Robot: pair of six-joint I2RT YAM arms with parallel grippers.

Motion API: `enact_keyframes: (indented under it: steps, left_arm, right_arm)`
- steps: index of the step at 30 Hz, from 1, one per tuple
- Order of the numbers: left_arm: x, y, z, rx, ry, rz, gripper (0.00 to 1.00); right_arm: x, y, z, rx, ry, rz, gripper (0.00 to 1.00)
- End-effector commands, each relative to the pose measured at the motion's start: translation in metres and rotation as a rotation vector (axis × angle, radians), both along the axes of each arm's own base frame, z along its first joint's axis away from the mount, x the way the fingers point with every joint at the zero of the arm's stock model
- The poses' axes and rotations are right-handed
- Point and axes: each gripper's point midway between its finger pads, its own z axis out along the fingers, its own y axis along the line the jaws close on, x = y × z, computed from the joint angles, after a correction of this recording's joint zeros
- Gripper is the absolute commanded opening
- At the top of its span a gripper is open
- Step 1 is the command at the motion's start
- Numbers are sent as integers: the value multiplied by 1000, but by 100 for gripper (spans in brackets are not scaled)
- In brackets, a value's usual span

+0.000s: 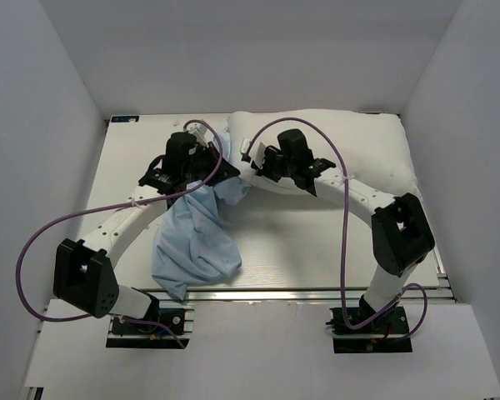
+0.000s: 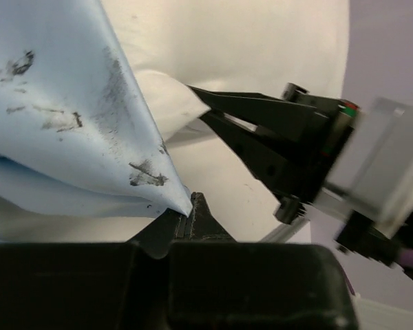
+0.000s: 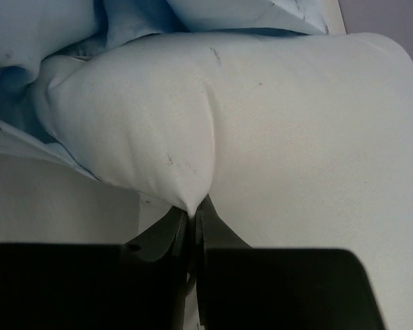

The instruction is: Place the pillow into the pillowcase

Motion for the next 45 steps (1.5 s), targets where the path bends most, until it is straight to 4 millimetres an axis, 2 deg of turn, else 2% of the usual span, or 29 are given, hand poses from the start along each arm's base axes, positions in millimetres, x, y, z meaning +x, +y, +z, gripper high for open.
enact_keyframes:
  steps: [1, 3, 6, 8, 9, 10, 11, 12, 13, 14, 15, 17, 19, 20, 22, 24, 25, 28, 31, 32, 36, 38, 39, 40, 41, 42, 43, 44, 45]
  left_arm:
    - [-9, -14, 31, -61, -30, -88, 0]
    - [-15, -19, 28, -80, -9, -119, 0]
    - [-22, -32, 45, -127, -32, -156, 0]
    - [-20, -32, 45, -103, -23, -135, 0]
    - [-17, -28, 45, -81, -25, -113, 0]
    - [-12, -17, 29, -21, 13, -45, 0]
    - [-8, -13, 25, -1, 12, -20, 0]
    - [-5, -9, 21, 7, 19, 0, 0]
    - [-2, -7, 18, 10, 28, 18, 0]
    - [4, -5, 12, 20, 45, 54, 0]
    - [7, -3, 10, 28, 53, 75, 0]
    - [15, 6, 1, 62, 80, 141, 0]
    - [16, 11, -4, 80, 94, 169, 0]
    - [17, 14, -7, 90, 98, 185, 0]
    - [16, 12, -8, 90, 104, 176, 0]
    - [14, 5, -9, 71, 113, 135, 0]
    - [12, 3, -9, 66, 113, 120, 0]
    - [3, -4, -9, 43, 122, 61, 10]
    - [-10, -7, -3, 22, 115, 6, 27]
    - [-14, -7, -3, 17, 113, -10, 35]
    - [-41, -12, -2, -38, 122, -99, 49]
    - [-54, -12, 7, -63, 114, -130, 50]
    - [-60, -8, 7, -52, 123, -128, 51]
    - [-59, -1, 10, -28, 115, -96, 51]
    - [-62, 7, 21, -9, 77, -72, 52]
    - [-67, 18, 17, 39, 104, -37, 53]
    - [-59, 31, 28, 79, 65, 39, 56]
    - [-60, 42, 37, 101, 44, 78, 58]
    - [-66, 53, 33, 143, 76, 109, 58]
  right_arm:
    - [-1, 10, 29, 80, 2, -4, 0]
    - [-6, 16, 38, 113, 10, -8, 0]
    - [-5, 21, 42, 127, 28, -33, 0]
    - [-8, 23, 46, 133, 53, -24, 0]
    - [-19, 27, 51, 153, 73, 21, 0]
    - [-29, 25, 51, 153, 96, 44, 0]
    - [-39, 26, 54, 166, 105, 76, 0]
    - [-62, 24, 54, 182, 129, 138, 0]
    - [-73, 21, 53, 175, 134, 170, 0]
    - [-88, 18, 64, 195, 120, 207, 0]
    - [-101, 12, 48, 178, 153, 219, 0]
    - [-121, -2, 37, 156, 165, 245, 0]
    - [-134, -10, 30, 142, 164, 267, 0]
    - [-143, -15, 37, 151, 133, 295, 0]
    - [-160, -23, 22, 141, 166, 314, 0]
    - [-179, -25, 20, 152, 200, 363, 0]
    - [-185, -28, 10, 138, 226, 366, 0]
    - [-193, -33, -7, 96, 261, 354, 0]
    - [-202, -41, -20, 71, 300, 347, 0]
    - [-203, -43, -21, 70, 300, 345, 0]
    - [-201, -45, -27, 56, 313, 316, 0]
    - [-197, -42, -17, 59, 302, 318, 7]
    - [-196, -42, -11, 56, 294, 321, 19]
    - [-195, -46, -7, 46, 290, 322, 26]
    - [-196, -46, 4, 60, 274, 338, 31]
    - [-192, -45, 20, 77, 238, 348, 40]
    - [-193, -49, 33, 86, 200, 357, 45]
    - [-193, -49, 40, 91, 175, 364, 49]
    - [-192, -50, 52, 101, 140, 370, 56]
